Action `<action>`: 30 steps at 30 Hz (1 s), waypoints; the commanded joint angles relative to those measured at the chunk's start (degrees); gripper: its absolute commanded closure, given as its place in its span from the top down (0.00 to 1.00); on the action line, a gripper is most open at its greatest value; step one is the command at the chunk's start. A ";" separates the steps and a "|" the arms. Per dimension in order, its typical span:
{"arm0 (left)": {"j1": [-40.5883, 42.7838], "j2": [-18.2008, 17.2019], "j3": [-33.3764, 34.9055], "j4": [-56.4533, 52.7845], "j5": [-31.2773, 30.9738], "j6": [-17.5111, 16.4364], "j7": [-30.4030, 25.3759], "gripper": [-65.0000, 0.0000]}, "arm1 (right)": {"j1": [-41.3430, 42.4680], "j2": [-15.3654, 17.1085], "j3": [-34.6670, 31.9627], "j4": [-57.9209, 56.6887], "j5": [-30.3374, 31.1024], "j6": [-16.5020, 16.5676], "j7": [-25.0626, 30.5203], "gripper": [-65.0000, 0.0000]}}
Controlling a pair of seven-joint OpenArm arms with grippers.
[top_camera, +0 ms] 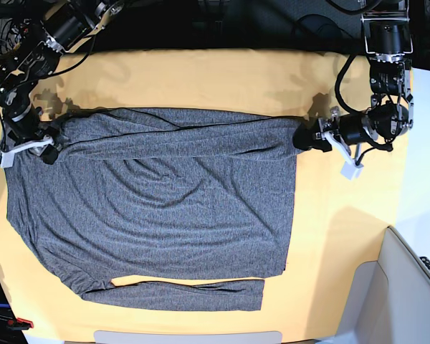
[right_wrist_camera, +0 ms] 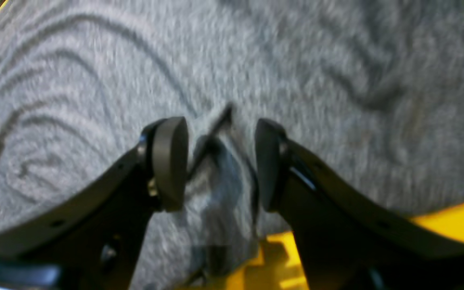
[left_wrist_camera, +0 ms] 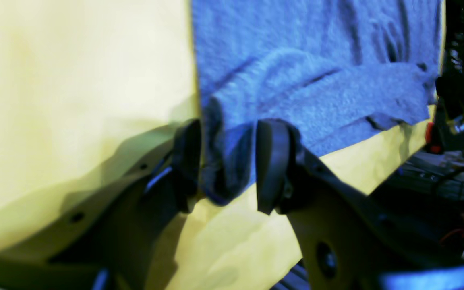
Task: Fold the T-shirt properly
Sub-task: 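Release with the right gripper and regrasp the collar corner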
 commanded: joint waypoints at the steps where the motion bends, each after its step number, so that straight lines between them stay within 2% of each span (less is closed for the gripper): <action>1: -0.85 -1.18 -0.25 0.79 -1.28 -0.21 -0.10 0.33 | 0.96 1.59 0.06 1.17 1.13 0.27 1.32 0.43; 4: -0.76 -1.18 -0.25 0.79 -1.28 -0.21 -0.10 0.33 | 0.61 2.56 2.34 1.70 1.13 0.27 1.32 0.43; 9: -0.67 -1.18 -0.25 0.79 -1.28 -0.21 -0.19 0.33 | -1.06 2.56 13.16 2.66 1.57 0.27 -1.41 0.43; 14: -0.67 -1.18 -0.25 0.79 -1.28 -0.21 -0.19 0.33 | -1.58 2.56 22.21 2.05 5.26 0.27 -4.92 0.43; 22: -0.67 -1.00 -0.16 0.79 -1.28 -0.21 -0.28 0.33 | 1.58 5.02 23.62 -15.97 5.70 0.27 -4.48 0.43; 30: -0.58 -1.00 -0.16 0.79 -1.28 -0.21 -0.28 0.33 | 4.83 4.93 23.35 -17.56 5.70 0.27 -4.48 0.43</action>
